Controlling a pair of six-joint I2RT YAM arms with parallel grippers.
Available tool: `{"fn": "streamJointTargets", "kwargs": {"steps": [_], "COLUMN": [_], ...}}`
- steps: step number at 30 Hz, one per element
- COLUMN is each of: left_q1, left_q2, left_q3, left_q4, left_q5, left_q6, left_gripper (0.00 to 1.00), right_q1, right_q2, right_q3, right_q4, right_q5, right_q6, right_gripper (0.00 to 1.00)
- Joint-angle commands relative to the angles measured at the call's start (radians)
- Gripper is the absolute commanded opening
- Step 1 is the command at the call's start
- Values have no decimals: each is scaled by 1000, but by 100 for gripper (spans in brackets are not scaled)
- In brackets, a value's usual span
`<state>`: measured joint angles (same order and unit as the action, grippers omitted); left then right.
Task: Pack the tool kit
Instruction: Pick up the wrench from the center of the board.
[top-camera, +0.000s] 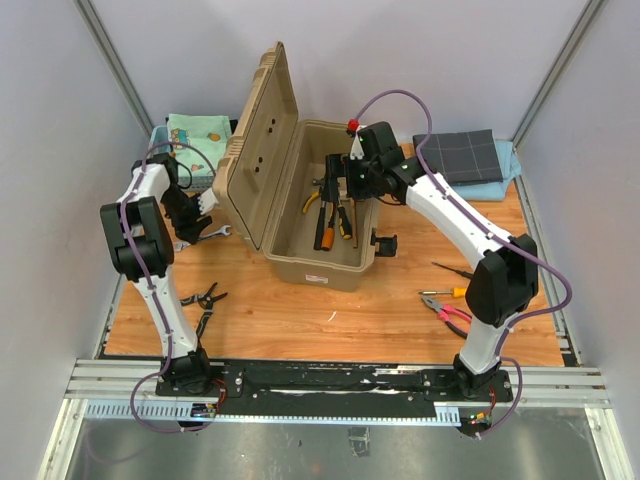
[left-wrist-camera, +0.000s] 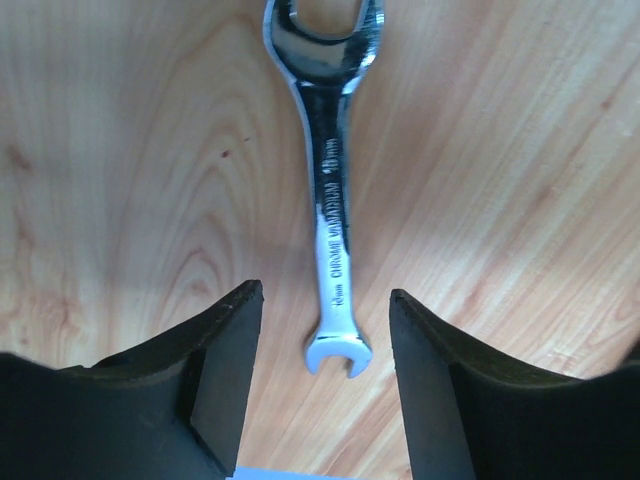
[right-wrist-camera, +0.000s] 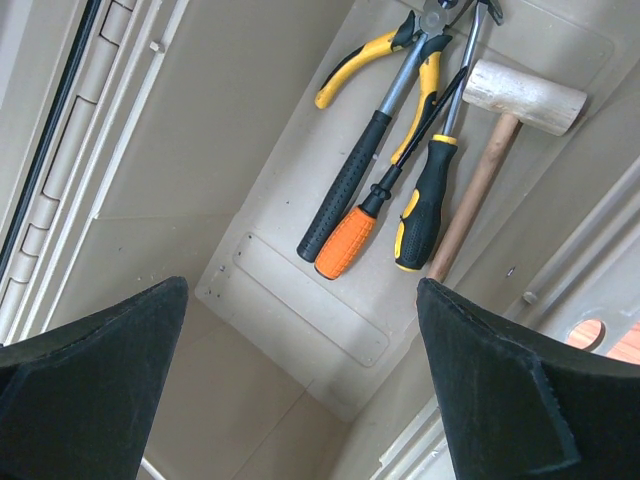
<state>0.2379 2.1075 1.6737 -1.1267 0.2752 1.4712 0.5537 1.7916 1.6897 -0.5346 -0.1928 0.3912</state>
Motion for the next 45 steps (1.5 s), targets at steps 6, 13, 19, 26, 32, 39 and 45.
{"fn": "streamJointTargets", "kwargs": {"steps": [6, 13, 19, 26, 32, 39, 45], "left_q1": [-17, -20, -26, -49, -64, -73, -74], "left_q2": [22, 57, 92, 94, 66, 63, 60], "left_q3": [-9, -14, 1, -52, -143, -172, -205], "left_q4": [-100, -97, -71, -20, 37, 47, 90], "left_q5": [60, 59, 40, -16, -62, -65, -53], "left_q6": [76, 57, 18, -14, -36, -87, -145], "left_gripper": [52, 46, 38, 30, 28, 33, 29], "right_q1": [-21, -23, -28, -37, -46, -48, -48], "right_q2": [-28, -12, -6, -9, -16, -21, -28], "right_q3": [-7, -3, -10, -26, -38, -57, -69], "right_q4": [14, 13, 14, 14, 25, 41, 45], "right_q5": [2, -2, -10, -14, -18, -31, -34], "right_q6": [0, -2, -2, 3, 7, 15, 17], "right_gripper": [99, 98, 99, 99, 99, 99, 99]}}
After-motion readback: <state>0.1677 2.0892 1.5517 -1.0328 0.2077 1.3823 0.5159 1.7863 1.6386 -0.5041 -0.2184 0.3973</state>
